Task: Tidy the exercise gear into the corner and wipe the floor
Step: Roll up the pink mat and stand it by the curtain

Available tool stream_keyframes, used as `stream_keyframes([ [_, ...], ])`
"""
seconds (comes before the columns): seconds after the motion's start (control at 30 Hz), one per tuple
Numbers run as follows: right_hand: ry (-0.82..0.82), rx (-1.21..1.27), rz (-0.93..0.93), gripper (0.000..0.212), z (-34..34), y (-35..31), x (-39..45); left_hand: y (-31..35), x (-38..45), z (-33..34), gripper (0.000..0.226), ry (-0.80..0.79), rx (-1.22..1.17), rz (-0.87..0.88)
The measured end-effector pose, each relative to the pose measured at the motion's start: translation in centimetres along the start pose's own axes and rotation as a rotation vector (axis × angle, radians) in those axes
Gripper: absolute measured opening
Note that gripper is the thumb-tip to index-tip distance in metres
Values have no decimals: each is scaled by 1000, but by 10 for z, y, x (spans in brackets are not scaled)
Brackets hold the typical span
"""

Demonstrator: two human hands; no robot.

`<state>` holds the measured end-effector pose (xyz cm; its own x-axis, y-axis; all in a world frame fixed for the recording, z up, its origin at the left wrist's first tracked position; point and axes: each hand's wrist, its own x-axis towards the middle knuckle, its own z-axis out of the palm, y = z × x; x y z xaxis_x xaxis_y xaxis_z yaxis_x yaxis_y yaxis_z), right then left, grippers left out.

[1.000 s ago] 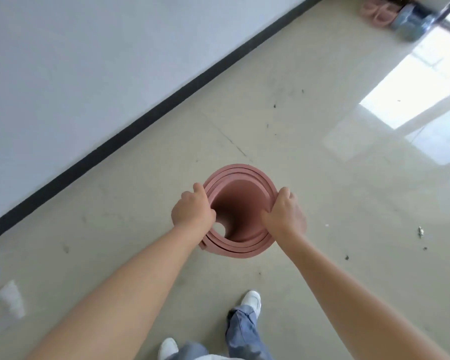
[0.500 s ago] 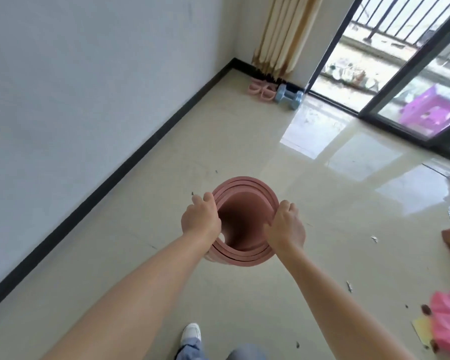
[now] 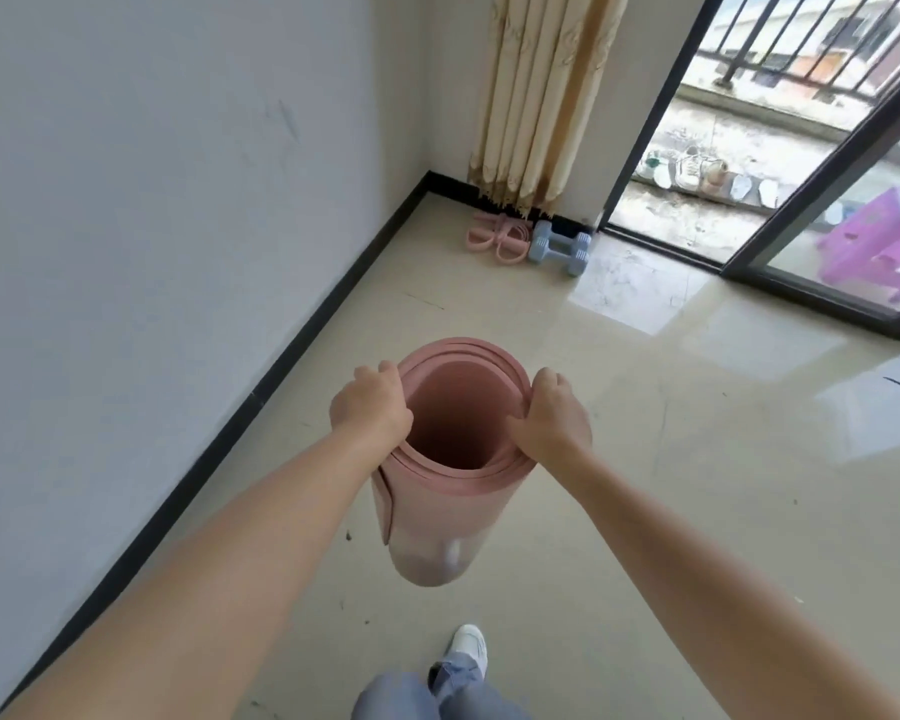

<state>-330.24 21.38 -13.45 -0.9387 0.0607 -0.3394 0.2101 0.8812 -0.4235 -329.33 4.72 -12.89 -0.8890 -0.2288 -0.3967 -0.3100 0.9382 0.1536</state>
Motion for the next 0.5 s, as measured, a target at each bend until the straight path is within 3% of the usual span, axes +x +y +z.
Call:
stream_keyframes([
  [0.23, -50, -59, -123, 25, -48, -90, 195, 21, 172, -82, 40, 32, -67, -84],
  [0.5, -63, -42, 10, 47, -112, -174, 421, 77, 406, -194, 37, 65, 5, 17],
])
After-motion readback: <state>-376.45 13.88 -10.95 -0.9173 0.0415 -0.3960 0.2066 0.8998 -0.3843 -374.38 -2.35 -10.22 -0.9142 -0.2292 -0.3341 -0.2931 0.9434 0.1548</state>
